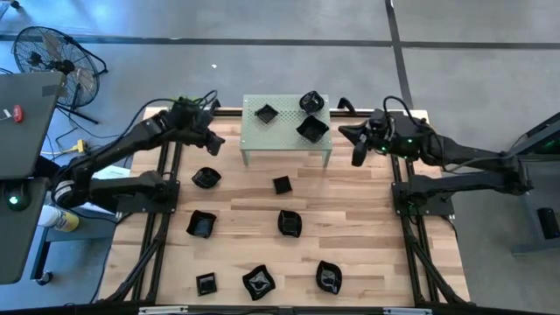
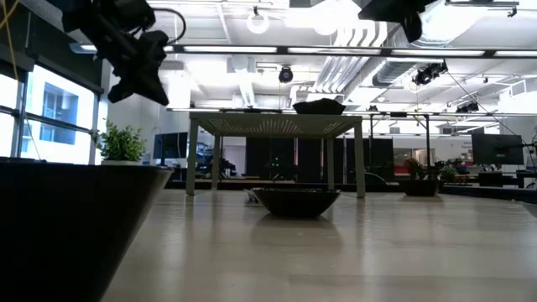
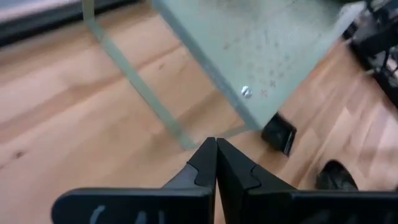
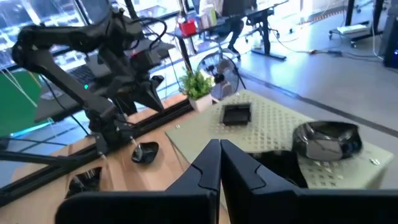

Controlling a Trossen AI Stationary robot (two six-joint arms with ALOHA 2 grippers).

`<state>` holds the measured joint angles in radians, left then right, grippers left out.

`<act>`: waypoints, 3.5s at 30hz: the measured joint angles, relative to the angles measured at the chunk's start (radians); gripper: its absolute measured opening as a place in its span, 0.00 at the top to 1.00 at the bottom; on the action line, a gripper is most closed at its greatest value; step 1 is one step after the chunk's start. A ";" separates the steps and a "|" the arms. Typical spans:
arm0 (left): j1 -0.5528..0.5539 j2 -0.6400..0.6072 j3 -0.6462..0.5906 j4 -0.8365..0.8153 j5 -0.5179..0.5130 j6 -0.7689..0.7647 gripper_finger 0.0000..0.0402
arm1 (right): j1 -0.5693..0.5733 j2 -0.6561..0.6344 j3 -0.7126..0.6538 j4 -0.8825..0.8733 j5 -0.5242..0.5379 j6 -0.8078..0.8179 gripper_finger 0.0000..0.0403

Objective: Pick & Place Mini shaped plates
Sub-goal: Stack the black leaf-shaped plate on top of the black leaf-shaped plate on the shelf

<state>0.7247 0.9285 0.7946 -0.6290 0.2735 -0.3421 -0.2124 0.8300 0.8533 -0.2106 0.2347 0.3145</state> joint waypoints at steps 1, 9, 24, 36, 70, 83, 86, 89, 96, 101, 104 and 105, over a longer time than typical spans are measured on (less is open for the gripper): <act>0.018 0.009 0.005 -0.010 0.025 0.016 1.00 | 0.000 -0.003 -0.001 -0.012 0.003 0.000 1.00; 0.035 0.043 0.009 -0.085 0.066 0.127 1.00 | -0.001 0.001 -0.002 -0.096 -0.048 0.026 1.00; 0.035 0.381 0.009 -0.329 -0.051 0.632 0.91 | -0.001 0.000 -0.002 -0.123 -0.089 0.022 1.00; 0.034 0.497 0.009 -0.294 -0.098 0.799 0.66 | -0.001 0.000 -0.002 -0.122 -0.092 0.026 1.00; 0.034 0.397 -0.056 -0.338 -0.100 0.868 0.98 | -0.001 0.000 -0.001 -0.122 -0.092 0.020 1.00; 0.034 0.400 -0.124 -0.245 -0.048 0.868 0.76 | -0.001 0.001 -0.001 -0.121 -0.092 0.025 1.00; 0.034 0.400 -0.128 -0.233 -0.053 0.868 0.74 | -0.001 0.001 -0.001 -0.121 -0.092 0.025 1.00; 0.034 0.400 -0.128 -0.234 -0.034 0.869 0.79 | -0.001 0.001 -0.001 -0.121 -0.092 0.025 1.00; 0.034 0.400 -0.128 -0.264 -0.012 0.922 0.99 | -0.001 0.001 -0.001 -0.121 -0.092 0.022 1.00; 0.034 0.371 -0.129 -0.278 -0.017 0.921 0.99 | -0.001 0.001 -0.001 -0.121 -0.092 0.019 1.00; 0.034 0.354 -0.129 -0.296 -0.020 0.905 0.99 | -0.001 0.001 -0.001 -0.121 -0.092 0.018 1.00; 0.034 0.348 -0.129 -0.291 -0.029 0.893 0.98 | -0.001 0.001 -0.001 -0.121 -0.092 0.018 1.00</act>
<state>0.7589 1.2764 0.6655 -0.9201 0.2440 0.5508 -0.2138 0.8307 0.8524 -0.3318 0.1425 0.3330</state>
